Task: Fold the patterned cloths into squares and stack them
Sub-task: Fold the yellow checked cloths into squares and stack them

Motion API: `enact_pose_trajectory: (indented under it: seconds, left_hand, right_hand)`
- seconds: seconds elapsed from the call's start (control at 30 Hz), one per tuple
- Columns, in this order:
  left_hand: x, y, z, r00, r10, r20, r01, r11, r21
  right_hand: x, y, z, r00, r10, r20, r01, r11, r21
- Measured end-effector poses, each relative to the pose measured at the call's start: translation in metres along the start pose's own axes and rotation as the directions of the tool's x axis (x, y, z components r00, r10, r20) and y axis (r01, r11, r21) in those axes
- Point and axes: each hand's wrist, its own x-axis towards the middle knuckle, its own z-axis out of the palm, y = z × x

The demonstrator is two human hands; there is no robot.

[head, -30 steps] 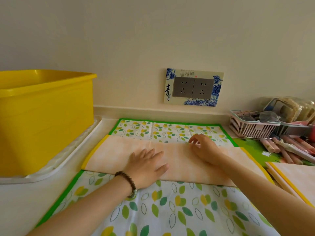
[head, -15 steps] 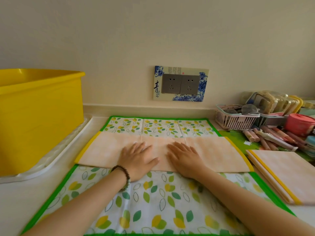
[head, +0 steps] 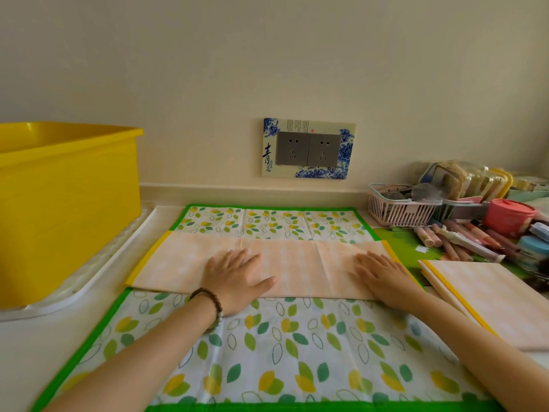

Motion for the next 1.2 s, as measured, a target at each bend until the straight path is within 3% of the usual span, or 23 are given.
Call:
enact_pose_trajectory:
  seconds: [0.13,0.3,0.6,0.87,1.1,1.2]
  left_hand:
    - [0.0,0.0,0.0,1.0,0.002,-0.012,-0.002,1.0,0.002]
    - [0.001,0.002,0.001,0.999,-0.014,-0.029,0.014,1.0,-0.007]
    - [0.004,-0.012,0.0,1.0,-0.028,0.01,0.028,1.0,-0.011]
    - [-0.014,-0.081,-0.009,0.985,-0.174,-0.005,0.174,0.985,0.016]
    - [-0.007,-0.073,-0.037,0.976,-0.204,0.076,0.202,0.979,0.024]
    - [0.015,-0.051,-0.052,0.989,-0.131,-0.069,0.131,0.991,-0.003]
  right_hand:
    - [-0.009,-0.057,0.01,0.976,-0.215,-0.038,0.217,0.971,0.101]
    - [-0.008,-0.104,0.028,0.931,-0.362,-0.041,0.362,0.932,-0.004]
    - [-0.003,-0.101,0.037,0.938,-0.348,-0.009,0.348,0.937,-0.017]
    - [-0.003,-0.099,0.035,0.933,-0.359,0.007,0.359,0.933,-0.025]
    - [-0.003,-0.101,0.032,0.938,-0.346,0.009,0.346,0.937,0.043]
    - [-0.004,-0.102,0.024,0.943,-0.331,0.008,0.328,0.937,0.123]
